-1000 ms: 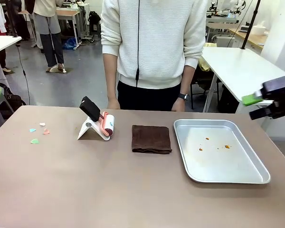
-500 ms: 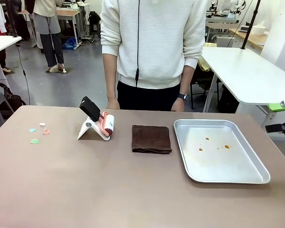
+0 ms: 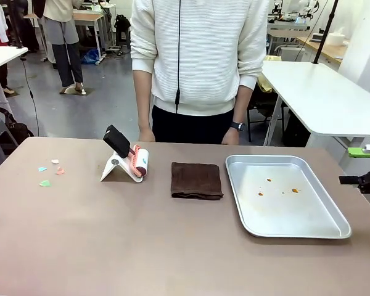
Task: Clean the surface of the table.
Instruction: Hold the Lint Roller with your left hand and the towel with your right hand.
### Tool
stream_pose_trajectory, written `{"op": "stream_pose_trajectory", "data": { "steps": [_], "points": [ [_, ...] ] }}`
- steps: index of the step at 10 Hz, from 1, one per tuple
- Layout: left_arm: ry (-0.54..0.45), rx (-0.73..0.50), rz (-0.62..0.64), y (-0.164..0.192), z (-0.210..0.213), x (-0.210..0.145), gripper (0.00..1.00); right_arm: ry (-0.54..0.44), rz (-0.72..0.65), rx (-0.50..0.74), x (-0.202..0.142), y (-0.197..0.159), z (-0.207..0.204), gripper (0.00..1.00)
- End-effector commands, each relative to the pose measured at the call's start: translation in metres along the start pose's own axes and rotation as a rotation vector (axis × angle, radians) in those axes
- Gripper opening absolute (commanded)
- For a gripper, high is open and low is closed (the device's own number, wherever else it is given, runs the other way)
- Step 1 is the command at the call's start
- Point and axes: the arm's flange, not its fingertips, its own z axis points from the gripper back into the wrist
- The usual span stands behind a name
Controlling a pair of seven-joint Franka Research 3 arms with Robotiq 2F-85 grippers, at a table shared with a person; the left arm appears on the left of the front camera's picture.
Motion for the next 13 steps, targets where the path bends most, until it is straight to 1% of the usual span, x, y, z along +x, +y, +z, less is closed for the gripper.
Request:
{"op": "stream_pose_trajectory", "data": {
  "steps": [1, 6, 7, 8, 9, 10, 11, 12, 13],
  "points": [
    [-0.005, -0.029, -0.03, -0.011, 0.005, 0.0, 1.0, 0.016, 0.02, -0.014, -0.002, 0.02, 0.0, 1.0],
    [-0.005, -0.029, -0.03, -0.011, 0.005, 0.0, 1.0, 0.016, 0.02, -0.014, -0.002, 0.02, 0.0, 1.0],
    [0.013, -0.005, -0.01, -0.011, 0.006, -0.001, 1.0, 0.016, 0.033, -0.02, -0.003, 0.015, -0.002, 1.0],
    [0.043, 0.035, -0.019, -0.027, -0.001, 0.01, 1.0, 0.001, 0.048, -0.138, -0.002, 0.028, -0.015, 1.0],
    [0.068, 0.064, -0.048, -0.051, -0.016, 0.021, 1.0, 0.002, 0.095, -0.217, -0.001, 0.047, -0.031, 1.0],
    [0.086, 0.096, -0.067, -0.077, -0.038, 0.037, 1.0, 0.025, 0.157, -0.28, 0.001, 0.069, -0.054, 1.0],
    [0.151, 0.147, -0.091, -0.098, -0.062, 0.051, 1.0, 0.049, 0.194, -0.355, 0.004, 0.085, -0.08, 1.0],
    [0.216, 0.187, -0.104, -0.116, -0.09, 0.061, 1.0, 0.107, 0.246, -0.414, 0.006, 0.099, -0.11, 1.0],
    [0.258, 0.229, -0.097, -0.13, -0.117, 0.067, 1.0, 0.169, 0.291, -0.467, 0.008, 0.11, -0.143, 1.0]
  ]
}}
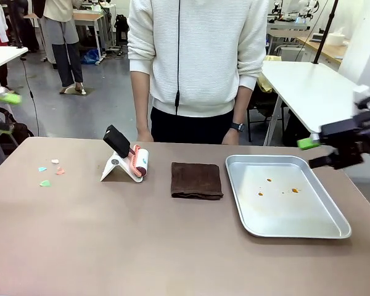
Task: Clean the surface of the table.
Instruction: Hold the Lint Roller with your left hand and the towel with your right hand.
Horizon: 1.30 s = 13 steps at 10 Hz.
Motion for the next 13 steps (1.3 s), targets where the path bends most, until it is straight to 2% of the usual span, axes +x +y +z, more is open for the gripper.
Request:
{"op": "stream_pose_trajectory", "data": {
  "steps": [1, 3, 4, 7, 10, 11, 13],
  "points": [
    [0.078, 0.143, 0.083, -0.02, -0.038, 0.026, 1.0, 0.072, 0.035, -0.145, 0.021, 0.025, -0.042, 1.0],
    [0.112, 0.256, 0.112, -0.048, -0.079, 0.035, 1.0, 0.086, 0.054, -0.228, 0.031, 0.052, -0.084, 1.0],
    [0.123, 0.334, 0.078, -0.063, -0.102, 0.034, 1.0, 0.079, -0.052, -0.255, 0.038, 0.072, -0.116, 1.0],
    [0.206, 0.41, 0.046, -0.062, -0.135, 0.034, 1.0, 0.085, -0.133, -0.335, 0.039, 0.086, -0.171, 1.0],
    [0.252, 0.427, 0.043, -0.056, -0.154, 0.034, 1.0, 0.088, -0.153, -0.379, 0.035, 0.081, -0.198, 1.0],
    [0.262, 0.428, 0.014, -0.055, -0.151, 0.033, 1.0, 0.095, -0.141, -0.372, 0.034, 0.08, -0.19, 1.0],
    [0.25, 0.42, 0.032, -0.052, -0.157, 0.026, 1.0, 0.102, -0.139, -0.352, 0.028, 0.075, -0.194, 1.0]
  ]
}}
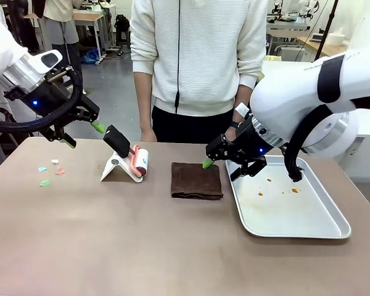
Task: Clean the surface of the table.
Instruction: Hold the Lint Roller with your left hand and the towel with your right hand.
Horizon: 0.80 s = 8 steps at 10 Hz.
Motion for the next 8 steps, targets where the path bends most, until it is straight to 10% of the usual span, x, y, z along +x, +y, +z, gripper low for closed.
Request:
{"op": "stream_pose_trajectory", "data": {
  "steps": [1, 8],
  "points": [
    [-0.006, 0.001, 0.003, 0.0, 0.001, -0.002, 1.0, -0.006, 0.0, 0.004, -0.001, 0.002, 0.001, 1.0],
    [0.029, -0.017, 0.145, 0.018, -0.039, 0.077, 1.0, 0.127, -0.139, -0.242, 0.11, 0.02, -0.054, 1.0]
  ]
}}
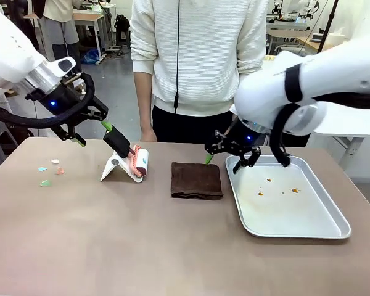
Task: Clean the surface of the table.
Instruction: Hold the Lint Roller with your left hand and the towel with your right hand.
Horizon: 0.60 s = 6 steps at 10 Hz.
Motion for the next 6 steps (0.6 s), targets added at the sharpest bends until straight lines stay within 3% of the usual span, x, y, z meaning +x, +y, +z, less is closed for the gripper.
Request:
{"op": "stream_pose_trajectory", "data": {
  "steps": [1, 6],
  "points": [
    [0.012, -0.023, 0.036, -0.001, -0.003, 0.016, 1.0, 0.025, -0.065, -0.07, 0.026, 0.032, -0.014, 1.0],
    [0.003, -0.076, -0.013, -0.012, -0.032, 0.027, 1.0, 0.046, -0.11, -0.246, 0.048, 0.049, -0.062, 1.0]
  ]
}}
